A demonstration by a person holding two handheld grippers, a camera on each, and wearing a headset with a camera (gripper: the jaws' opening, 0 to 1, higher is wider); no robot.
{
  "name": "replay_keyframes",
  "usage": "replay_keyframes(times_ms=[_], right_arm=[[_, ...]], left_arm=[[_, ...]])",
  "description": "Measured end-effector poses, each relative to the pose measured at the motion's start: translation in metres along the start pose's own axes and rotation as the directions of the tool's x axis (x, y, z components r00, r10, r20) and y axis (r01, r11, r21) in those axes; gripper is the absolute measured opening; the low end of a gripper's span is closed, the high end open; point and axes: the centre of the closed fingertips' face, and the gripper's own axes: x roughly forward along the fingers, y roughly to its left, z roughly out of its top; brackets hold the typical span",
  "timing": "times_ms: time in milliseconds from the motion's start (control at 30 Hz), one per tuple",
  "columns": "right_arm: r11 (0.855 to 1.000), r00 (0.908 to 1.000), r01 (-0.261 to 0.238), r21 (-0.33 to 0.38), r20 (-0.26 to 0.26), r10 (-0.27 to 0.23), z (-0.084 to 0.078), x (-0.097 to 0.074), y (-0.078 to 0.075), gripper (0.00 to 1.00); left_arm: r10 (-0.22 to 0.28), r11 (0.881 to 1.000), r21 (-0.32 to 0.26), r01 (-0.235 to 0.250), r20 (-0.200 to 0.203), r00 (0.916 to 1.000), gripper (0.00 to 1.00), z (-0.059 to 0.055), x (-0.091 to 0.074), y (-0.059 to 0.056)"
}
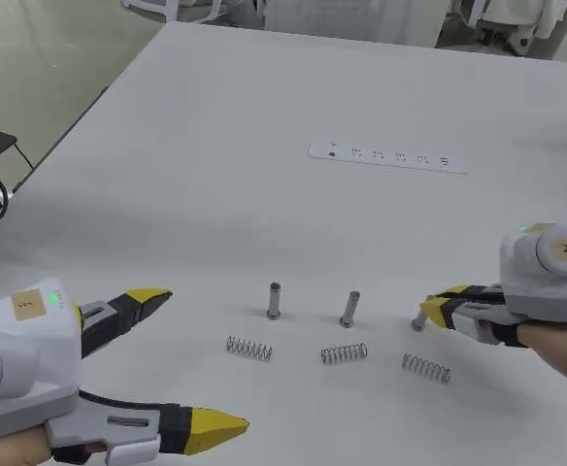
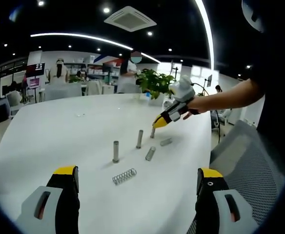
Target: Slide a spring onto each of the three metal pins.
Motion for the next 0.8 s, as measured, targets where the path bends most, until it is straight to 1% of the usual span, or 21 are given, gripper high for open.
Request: replay_keyframes(times_ms=[133,233,367,467,800], right_arm=[[1.000,1.0000,0.000,-0.003,0.010,0.000,0.0009,-0.0005,0.0006,0.10],[1.000,1.0000,0.000,-0.005,0.003,0.000,-0.0007,-0.0006,0.0011,0.12],[1.000,1.0000,0.001,-0.001,0.009,-0.001,-0.0012,0.0003,0.0010,0.19],[1.000,1.0000,-0.001,-0.002,0.006,0.001,-0.0016,0.0005,0.0016,0.20],[1.000,0.9999,-0.010,-0.005,0.010,0.010,-0.0030,0.0035,0.0022,0.30]], left_arm=[[0.004,1.000,0.000,-0.004,0.000,1.0000,0.98,0.0003,-0.0010,0.0013],[0.005,1.000,0.001,-0.005,0.001,1.0000,0.98,0.0008,-0.0014,0.0019],[0.005,1.000,0.001,-0.005,0.003,1.0000,0.98,0.0012,-0.0012,0.0017],[0.004,1.000,0.001,-0.004,0.000,1.0000,0.98,0.0010,-0.0011,0.0012],[0.007,1.000,0.002,-0.007,-0.001,1.0000,0.98,0.0020,-0.0011,0.0015]])
